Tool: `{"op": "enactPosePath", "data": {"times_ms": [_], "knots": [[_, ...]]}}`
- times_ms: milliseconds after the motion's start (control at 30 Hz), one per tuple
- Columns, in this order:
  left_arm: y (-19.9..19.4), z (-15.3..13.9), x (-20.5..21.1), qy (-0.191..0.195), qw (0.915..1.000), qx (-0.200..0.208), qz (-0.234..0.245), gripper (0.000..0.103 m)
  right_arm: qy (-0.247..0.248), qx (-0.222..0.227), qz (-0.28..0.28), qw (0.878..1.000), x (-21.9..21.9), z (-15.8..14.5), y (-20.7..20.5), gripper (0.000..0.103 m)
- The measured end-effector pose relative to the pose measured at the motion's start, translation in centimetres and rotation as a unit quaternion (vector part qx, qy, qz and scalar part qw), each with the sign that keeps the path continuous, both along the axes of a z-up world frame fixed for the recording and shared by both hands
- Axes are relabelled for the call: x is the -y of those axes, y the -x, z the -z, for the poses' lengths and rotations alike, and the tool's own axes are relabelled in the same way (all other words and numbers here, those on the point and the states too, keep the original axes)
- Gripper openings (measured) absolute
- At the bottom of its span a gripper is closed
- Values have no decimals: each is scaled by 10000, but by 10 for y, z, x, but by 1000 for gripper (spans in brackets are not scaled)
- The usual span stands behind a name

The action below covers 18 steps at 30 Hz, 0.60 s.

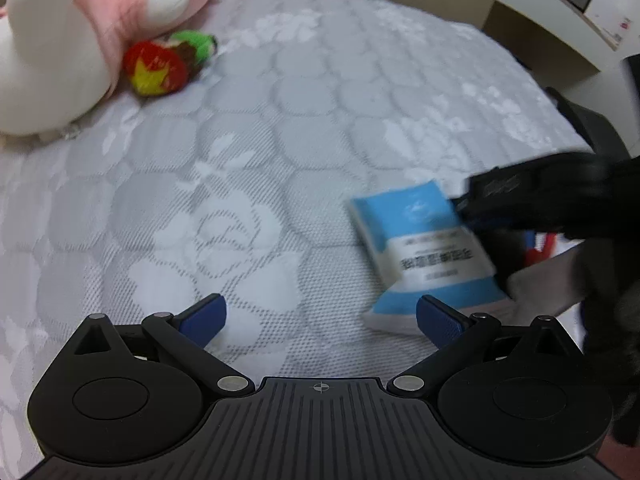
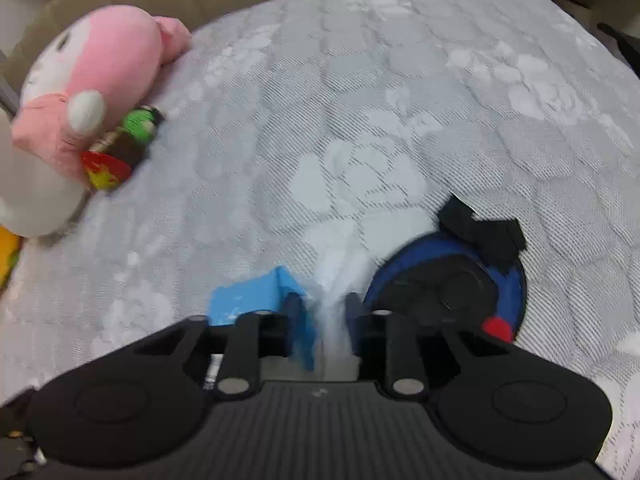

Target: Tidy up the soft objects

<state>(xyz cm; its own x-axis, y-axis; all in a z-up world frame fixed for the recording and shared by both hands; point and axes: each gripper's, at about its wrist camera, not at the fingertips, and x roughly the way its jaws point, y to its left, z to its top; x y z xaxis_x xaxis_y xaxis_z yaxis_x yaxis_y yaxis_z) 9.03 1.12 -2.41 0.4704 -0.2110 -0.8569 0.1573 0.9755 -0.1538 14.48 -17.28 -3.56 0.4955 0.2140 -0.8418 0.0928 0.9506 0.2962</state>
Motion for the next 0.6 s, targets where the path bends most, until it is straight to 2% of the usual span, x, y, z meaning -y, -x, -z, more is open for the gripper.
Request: {"op": "enactPosePath", "data": {"times_ms": [33,67,200,300,333,400,433,467,533,600], "knots": [[-1,1,-2,28,10000,-30,-39,103,-135,83,10,9999,4,-7,0,12],[-2,1,-4,73,9999,-43,-73,103,-186,157,20,9997,8,-13,2,11],[-1,-2,-3,146,9999,-8,-46,103,-6,403,59,9992,31,-37,13,11],[2,-3,2,101,9999,47,70,103,129,588,88,9981,48,-55,21,15],[3,-5,4,119,9998,107,127,103,174,650,98,9977,54,-61,24,20],[9,-12,7,250,9984,397,299,103,264,773,117,9966,66,-73,29,38],[15,-18,10,359,9963,650,437,103,308,834,127,9960,71,-79,32,57],[21,-24,13,462,9930,923,567,103,378,928,185,9948,78,-81,38,66],[33,-36,22,643,9843,1432,805,103,507,1161,435,9910,95,-71,53,67],[41,-43,36,859,9744,1770,1085,103,416,1293,758,9878,112,-58,65,70]]}}
